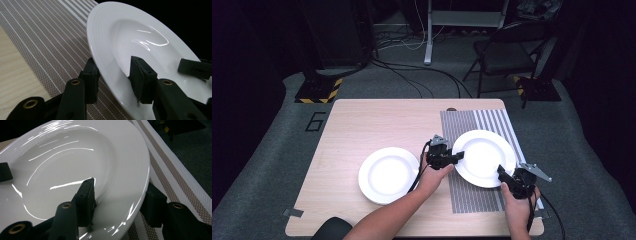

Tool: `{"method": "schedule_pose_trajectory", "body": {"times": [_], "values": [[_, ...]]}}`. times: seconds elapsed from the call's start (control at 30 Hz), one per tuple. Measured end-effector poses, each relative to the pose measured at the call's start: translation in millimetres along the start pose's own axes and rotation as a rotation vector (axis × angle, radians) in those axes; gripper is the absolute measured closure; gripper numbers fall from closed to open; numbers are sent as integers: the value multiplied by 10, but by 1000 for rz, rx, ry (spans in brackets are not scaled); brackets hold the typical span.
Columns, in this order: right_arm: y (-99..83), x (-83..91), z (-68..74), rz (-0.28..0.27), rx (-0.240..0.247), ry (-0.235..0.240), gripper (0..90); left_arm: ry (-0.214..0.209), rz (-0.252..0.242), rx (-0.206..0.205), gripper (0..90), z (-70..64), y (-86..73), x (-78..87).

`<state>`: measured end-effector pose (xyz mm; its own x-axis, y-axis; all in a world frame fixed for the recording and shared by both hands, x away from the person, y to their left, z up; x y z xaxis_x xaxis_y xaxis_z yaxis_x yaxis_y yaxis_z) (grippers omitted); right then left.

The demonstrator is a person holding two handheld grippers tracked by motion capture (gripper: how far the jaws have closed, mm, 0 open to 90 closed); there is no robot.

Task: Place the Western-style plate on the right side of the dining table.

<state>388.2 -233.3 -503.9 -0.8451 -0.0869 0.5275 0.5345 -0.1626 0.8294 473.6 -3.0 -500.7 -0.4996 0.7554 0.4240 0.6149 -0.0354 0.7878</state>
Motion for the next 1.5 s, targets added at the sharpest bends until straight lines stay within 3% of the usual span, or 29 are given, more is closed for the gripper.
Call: {"method": "schedule_pose_trajectory", "body": {"times": [0.17, 0.83, 1.27, 1.5], "values": [[-38, -29, -13, 7, -10, 4, 500, 16, 3, 3, 602, 23, -32, -58], [-56, -275, -122, 50, 37, -37, 501, 41, 24, 33, 605, 174, -90, -309], [-78, -411, -158, 81, 45, -93, 494, 77, 28, 18, 611, 219, -85, -411], [-89, -441, -183, 90, 40, -100, 500, 90, 44, 14, 613, 238, -95, -469]]}}
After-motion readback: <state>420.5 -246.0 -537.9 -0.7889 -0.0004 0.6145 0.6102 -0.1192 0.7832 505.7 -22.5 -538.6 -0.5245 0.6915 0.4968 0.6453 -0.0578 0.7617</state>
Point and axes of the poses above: each handheld gripper's, and its own axes: x roughly backward along the jaws, y roughly out of its top, z roughly to its left, the point moved 4 cm from there along -x, roughly forward along the jaws, and after that the axes turned 4 degrees about x, right-handed, at the moved point
